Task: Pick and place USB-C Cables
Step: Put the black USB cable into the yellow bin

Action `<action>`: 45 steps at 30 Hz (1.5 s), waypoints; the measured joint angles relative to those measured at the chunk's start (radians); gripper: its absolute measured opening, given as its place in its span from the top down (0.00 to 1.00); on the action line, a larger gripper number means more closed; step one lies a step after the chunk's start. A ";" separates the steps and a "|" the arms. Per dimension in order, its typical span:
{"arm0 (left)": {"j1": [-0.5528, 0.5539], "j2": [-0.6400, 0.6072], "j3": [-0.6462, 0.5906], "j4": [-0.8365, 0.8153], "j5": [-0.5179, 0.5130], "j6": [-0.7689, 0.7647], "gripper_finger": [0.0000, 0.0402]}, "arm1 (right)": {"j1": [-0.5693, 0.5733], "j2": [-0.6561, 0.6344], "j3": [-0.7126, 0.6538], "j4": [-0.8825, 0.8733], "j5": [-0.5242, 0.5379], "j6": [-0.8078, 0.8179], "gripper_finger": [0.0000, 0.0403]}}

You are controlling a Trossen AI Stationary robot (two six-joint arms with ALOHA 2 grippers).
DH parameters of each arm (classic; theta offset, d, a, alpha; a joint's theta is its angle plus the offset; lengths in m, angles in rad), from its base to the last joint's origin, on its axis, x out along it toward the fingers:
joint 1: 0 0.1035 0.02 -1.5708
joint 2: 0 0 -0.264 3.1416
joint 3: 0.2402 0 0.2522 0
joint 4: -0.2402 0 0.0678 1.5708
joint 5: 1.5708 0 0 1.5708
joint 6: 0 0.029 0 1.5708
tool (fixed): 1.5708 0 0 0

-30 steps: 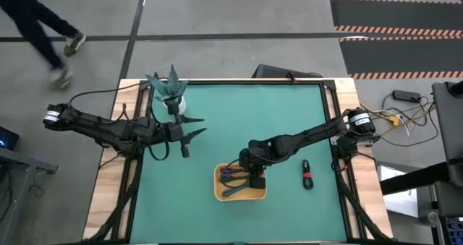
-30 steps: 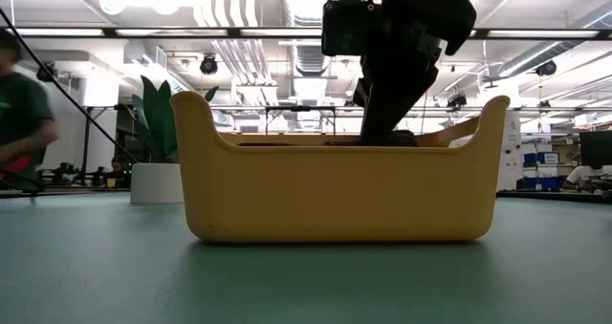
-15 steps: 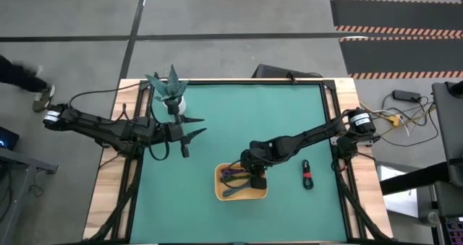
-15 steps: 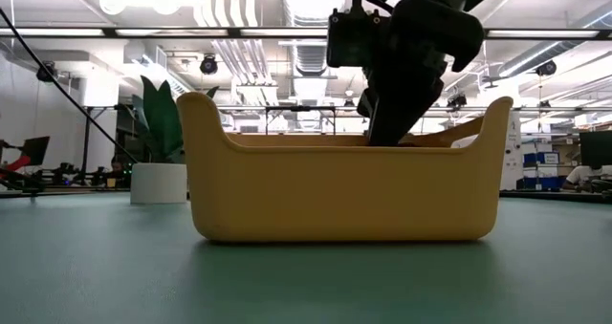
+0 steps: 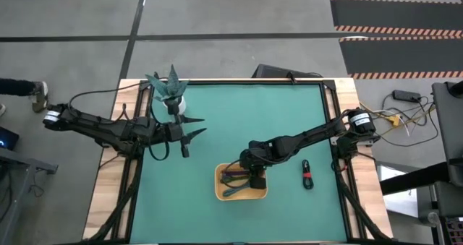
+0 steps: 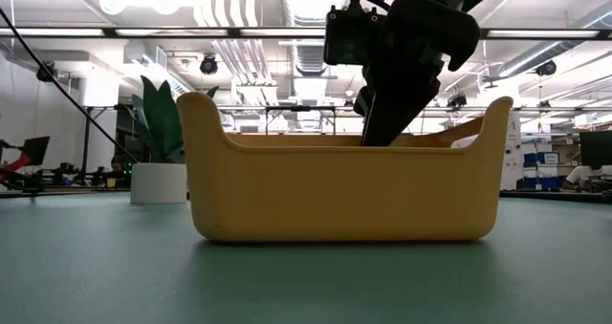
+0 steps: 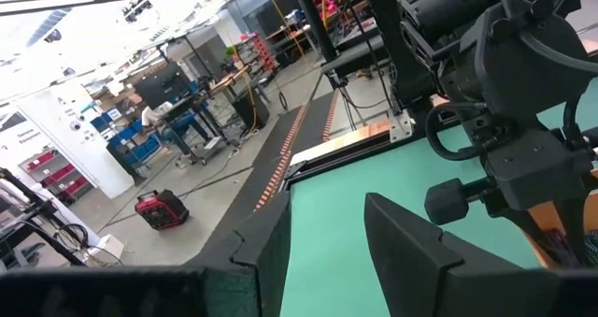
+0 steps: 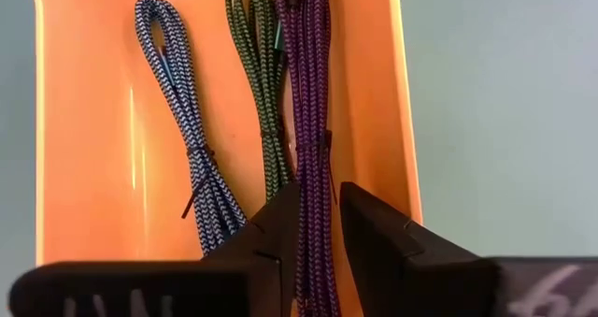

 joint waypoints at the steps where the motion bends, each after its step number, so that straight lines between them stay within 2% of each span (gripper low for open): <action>1: 0.000 0.000 0.000 0.000 0.000 0.000 0.69 | 0.000 0.000 0.000 0.000 0.000 0.000 0.82; 11: 0.000 0.000 0.000 0.000 0.000 0.000 0.69 | 0.000 -0.028 0.012 -0.013 -0.010 0.018 0.83; 19: 0.000 0.000 0.000 0.000 0.000 -0.002 0.69 | 0.011 -0.111 0.035 -0.038 -0.018 0.105 0.83; 26: 0.000 0.000 0.000 0.001 0.000 -0.003 0.69 | 0.036 -0.205 0.035 -0.101 -0.040 0.271 0.85; 36: 0.000 0.000 -0.002 0.002 0.000 -0.020 0.69 | 0.048 -0.310 0.015 -0.363 -0.030 0.604 0.87; 40: 0.000 0.000 -0.002 0.003 0.000 -0.025 0.69 | 0.052 -0.329 -0.011 -0.459 -0.029 0.723 0.84; 45: 0.000 0.000 -0.002 0.001 0.000 -0.025 0.69 | 0.064 -0.358 -0.082 -0.520 -0.033 0.838 0.76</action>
